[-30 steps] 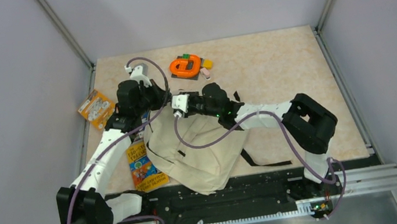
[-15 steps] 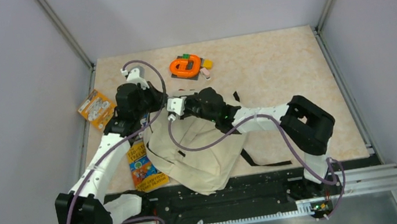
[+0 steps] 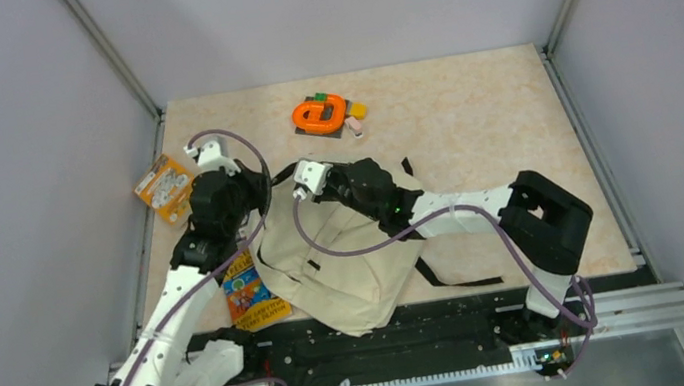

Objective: Pack the student bag
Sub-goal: Unzip the student bag at the center of the board.

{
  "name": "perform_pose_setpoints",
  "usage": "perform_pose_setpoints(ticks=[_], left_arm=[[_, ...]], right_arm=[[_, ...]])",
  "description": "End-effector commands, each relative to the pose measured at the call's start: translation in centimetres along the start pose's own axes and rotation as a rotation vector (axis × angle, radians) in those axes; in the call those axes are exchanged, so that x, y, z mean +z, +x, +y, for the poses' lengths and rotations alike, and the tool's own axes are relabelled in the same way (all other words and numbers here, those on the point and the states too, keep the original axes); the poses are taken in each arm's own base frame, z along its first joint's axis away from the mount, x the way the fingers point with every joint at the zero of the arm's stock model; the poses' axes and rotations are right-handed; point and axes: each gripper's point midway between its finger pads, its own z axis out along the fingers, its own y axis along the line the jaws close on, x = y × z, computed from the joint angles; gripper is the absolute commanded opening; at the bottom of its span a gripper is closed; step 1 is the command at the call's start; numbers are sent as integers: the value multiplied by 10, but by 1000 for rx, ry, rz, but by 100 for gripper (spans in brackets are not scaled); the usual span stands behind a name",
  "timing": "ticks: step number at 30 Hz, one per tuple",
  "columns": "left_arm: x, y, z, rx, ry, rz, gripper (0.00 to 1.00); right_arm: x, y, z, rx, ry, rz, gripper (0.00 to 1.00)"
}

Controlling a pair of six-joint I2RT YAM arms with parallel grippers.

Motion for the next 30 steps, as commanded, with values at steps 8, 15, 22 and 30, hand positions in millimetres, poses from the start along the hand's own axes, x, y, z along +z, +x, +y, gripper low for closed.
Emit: perform_pose_setpoints(ticks=[8, 15, 22, 30], left_arm=[[-31, -7, 12, -38, -42, -78, 0], [-46, 7, 9, -40, 13, -52, 0], [-63, 17, 11, -18, 52, -75, 0], [-79, 41, 14, -10, 97, -52, 0]], right_arm=[[-25, -12, -42, 178, 158, 24, 0], [-26, -6, -46, 261, 197, 81, 0], [-20, 0, -52, 340, 254, 145, 0], [-15, 1, -60, 398, 315, 177, 0]])
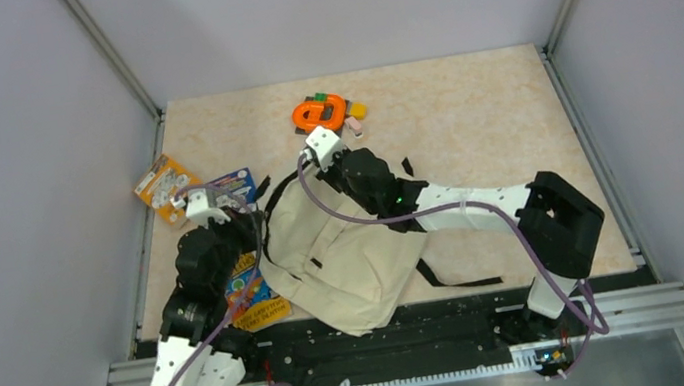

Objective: Pack the student bag
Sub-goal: Unzip the student bag at the center of the board.

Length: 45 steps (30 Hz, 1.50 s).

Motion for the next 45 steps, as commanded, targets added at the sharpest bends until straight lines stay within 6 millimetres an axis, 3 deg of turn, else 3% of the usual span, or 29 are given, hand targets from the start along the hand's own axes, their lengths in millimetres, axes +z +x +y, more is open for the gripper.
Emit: perform_pose_setpoints(ticks=[1, 10, 19, 22, 27, 29, 31, 39, 45], left_arm=[[-9, 10, -5, 4, 60, 7, 0], [-22, 30, 32, -150, -143, 30, 0], [-28, 43, 15, -137, -35, 89, 0], [-27, 43, 11, -126, -11, 98, 0], [-23, 43, 4, -119, 22, 116, 0], [-20, 44, 6, -125, 10, 118, 0], [-17, 46, 9, -134, -12, 127, 0], [-15, 54, 12, -143, -28, 157, 0], [-17, 55, 16, -143, -43, 155, 0]], right_arm=[[7, -24, -28, 75, 137, -22, 0], [19, -28, -46, 149, 235, 10, 0], [38, -31, -48, 263, 263, 28, 0], [37, -42, -28, 309, 135, -3, 1], [14, -65, -12, 411, -8, -23, 62], [3, -67, -12, 512, -17, -24, 71], [-7, -70, -1, 637, -66, -51, 74], [-18, -48, 89, 867, -345, 62, 78], [-16, -34, 123, 935, -371, 102, 83]])
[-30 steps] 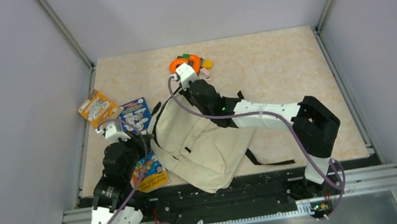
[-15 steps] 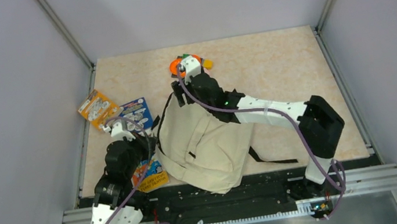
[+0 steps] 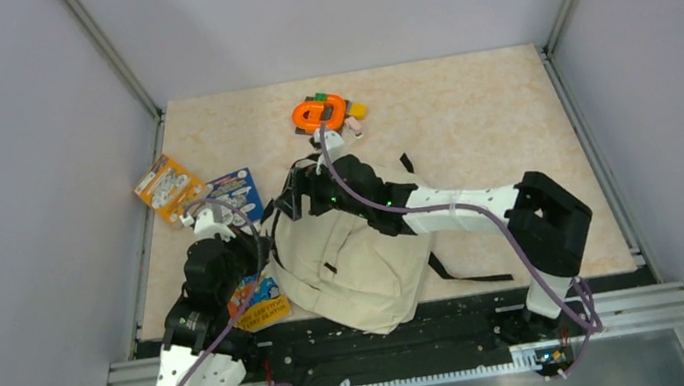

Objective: Pack the student bag
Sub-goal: Unzip the student bag at the center of the board.

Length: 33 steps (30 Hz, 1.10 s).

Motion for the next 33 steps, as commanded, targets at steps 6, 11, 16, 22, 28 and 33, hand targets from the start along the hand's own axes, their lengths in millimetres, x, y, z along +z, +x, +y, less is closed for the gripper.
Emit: perform_pose_setpoints(ticks=[6, 11, 16, 22, 28, 33], left_arm=[[0, -6, -3, 0, 17, -30, 0], [-1, -6, -4, 1, 18, -28, 0], [-3, -2, -11, 16, 58, -4, 0], [-4, 3, -27, 44, 159, 22, 0], [-7, 8, -37, 60, 223, 47, 0], [-11, 11, -42, 58, 259, 56, 0]], right_arm=[[21, 38, 18, 74, -28, 40, 79], [28, 46, 20, 57, -50, 55, 56], [34, 43, 20, 49, -64, 16, 17], [40, 12, 29, 1, -55, -69, 0], [48, -13, 40, -30, -50, -107, 0], [57, -27, 45, -59, -42, -121, 0]])
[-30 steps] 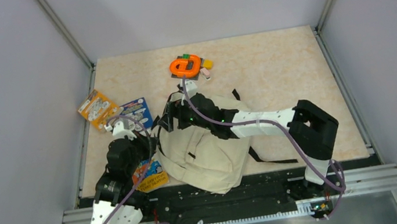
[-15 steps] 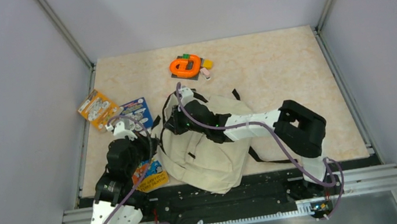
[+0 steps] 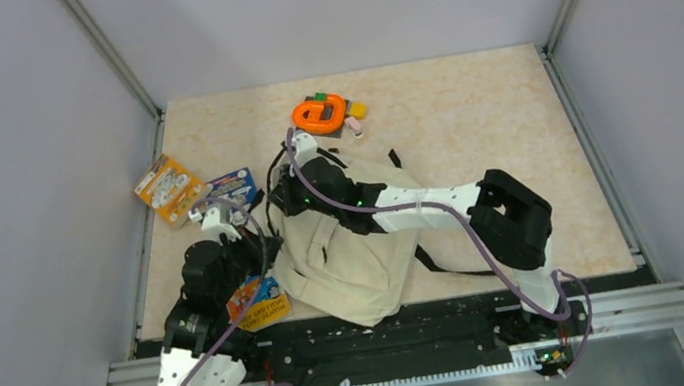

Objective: Pack the student bag
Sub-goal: Unzip the student bag at the center of the board.

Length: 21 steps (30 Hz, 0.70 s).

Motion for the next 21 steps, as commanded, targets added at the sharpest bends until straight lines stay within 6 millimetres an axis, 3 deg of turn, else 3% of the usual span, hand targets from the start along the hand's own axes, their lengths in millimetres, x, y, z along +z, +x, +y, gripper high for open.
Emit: perform_pose_setpoints(ticks=[1, 11, 18, 21], left_arm=[[-3, 2, -18, 17, 105, 3, 0], [-8, 11, -28, 12, 144, 60, 0], [-13, 9, -21, -2, 69, 83, 0], [-11, 19, -28, -1, 115, 147, 0]], right_arm=[[9, -58, 31, -19, -52, -149, 0], [21, -89, 24, -31, -22, -202, 0], [22, -112, 18, 16, -24, -251, 0], [20, -121, 18, 29, -26, -280, 0]])
